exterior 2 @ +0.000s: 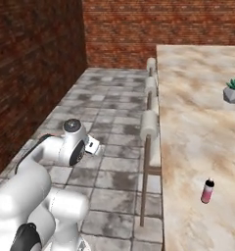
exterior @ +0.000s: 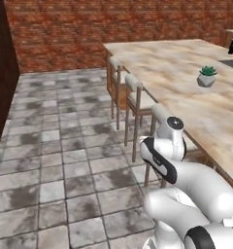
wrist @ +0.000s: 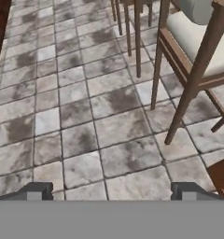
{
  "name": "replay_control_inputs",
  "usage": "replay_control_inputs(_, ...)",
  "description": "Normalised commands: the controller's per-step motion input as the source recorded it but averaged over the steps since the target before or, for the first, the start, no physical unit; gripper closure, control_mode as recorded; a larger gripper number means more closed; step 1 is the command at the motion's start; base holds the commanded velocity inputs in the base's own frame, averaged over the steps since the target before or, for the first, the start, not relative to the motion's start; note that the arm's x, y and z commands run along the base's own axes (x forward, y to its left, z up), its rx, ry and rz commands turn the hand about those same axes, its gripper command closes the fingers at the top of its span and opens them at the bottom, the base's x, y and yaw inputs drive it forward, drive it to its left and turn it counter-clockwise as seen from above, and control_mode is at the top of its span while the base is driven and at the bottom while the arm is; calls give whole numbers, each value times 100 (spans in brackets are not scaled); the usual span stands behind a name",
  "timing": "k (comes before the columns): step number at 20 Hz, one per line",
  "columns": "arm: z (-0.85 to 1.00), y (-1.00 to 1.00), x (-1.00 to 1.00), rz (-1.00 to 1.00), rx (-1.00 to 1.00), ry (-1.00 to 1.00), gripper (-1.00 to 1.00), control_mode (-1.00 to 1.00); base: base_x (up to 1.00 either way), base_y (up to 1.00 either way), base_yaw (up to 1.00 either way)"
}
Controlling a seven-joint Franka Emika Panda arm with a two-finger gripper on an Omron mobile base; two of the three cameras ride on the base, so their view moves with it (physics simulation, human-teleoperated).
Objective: Place the large bottle from the dining counter next to the other large bottle outside the sink, and place the small bottle from the dining counter next to the other small bottle inside the sink.
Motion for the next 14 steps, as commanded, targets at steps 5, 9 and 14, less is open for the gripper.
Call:
replay_control_inputs(5,0,0,0,0,0,0,-100,100,13,12,-52)
replay_control_inputs(9,0,0,0,0,0,0,-100,100,0,49,-49)
replay_control_inputs(14,0,0,0,0,0,0,-100,100,-5,66,-48)
